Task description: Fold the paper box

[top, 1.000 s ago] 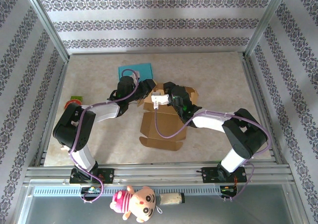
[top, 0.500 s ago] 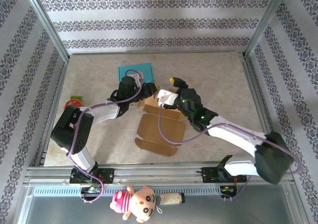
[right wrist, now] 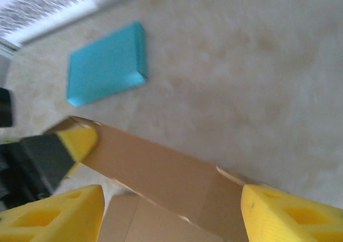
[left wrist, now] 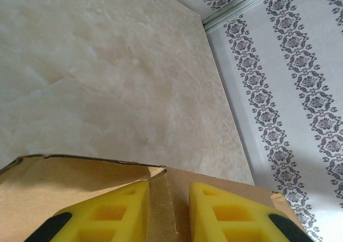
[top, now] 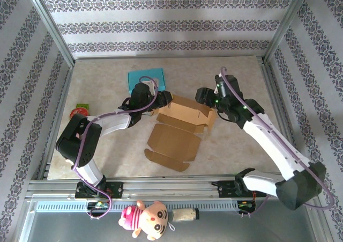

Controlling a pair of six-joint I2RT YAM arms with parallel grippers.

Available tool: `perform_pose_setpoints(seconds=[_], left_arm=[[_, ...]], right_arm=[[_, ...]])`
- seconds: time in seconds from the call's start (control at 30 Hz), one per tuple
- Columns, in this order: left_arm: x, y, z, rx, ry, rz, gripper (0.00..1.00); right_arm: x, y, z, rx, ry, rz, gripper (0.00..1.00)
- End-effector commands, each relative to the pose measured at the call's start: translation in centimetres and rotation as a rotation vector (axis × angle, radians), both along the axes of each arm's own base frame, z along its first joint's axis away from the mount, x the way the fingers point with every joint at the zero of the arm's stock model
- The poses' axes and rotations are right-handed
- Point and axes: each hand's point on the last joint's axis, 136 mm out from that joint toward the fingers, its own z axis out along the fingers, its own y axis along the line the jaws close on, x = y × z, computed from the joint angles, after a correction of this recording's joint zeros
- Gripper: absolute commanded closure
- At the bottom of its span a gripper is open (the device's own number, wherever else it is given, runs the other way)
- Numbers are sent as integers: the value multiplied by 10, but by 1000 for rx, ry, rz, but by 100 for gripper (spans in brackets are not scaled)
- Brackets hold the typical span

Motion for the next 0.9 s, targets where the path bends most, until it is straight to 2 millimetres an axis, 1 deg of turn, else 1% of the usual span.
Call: perform_pose_setpoints(seconds=[0.0,0.07,0.17,0.37,0.47,0.6,0.7,0.73,0.8,0.87], left_arm=[[-5,-2,11,32,-33,-9,75],[-6,-1,11,37,-36,-8,75],[-7,-2,13,39,-41,-11,75],[-8,-6,14,31,-47,-24,75],[-9,-8,15,29,-47,-28,75],[-9,-10,14,29,-51,-31,75],[-9,-12,14,25,-52,-32,75],[-9,-12,16,23,-55,-32,74],[-9,-11,18,26,-67,-28,73],[-8,-8,21,33,-83,-18,72]], right_arm=[[-18,-4,-30,77,243,-124,32],[-17,-6,-39,68,269,-146,33],[-17,-8,-50,72,285,-179,37],[-4,5,-65,156,279,-186,47],[2,13,-69,181,295,-182,49],[9,17,-71,193,292,-185,53],[8,19,-82,202,322,-201,59],[8,20,-83,207,322,-202,60],[6,20,-88,209,321,-210,68],[4,19,-88,211,314,-211,71]])
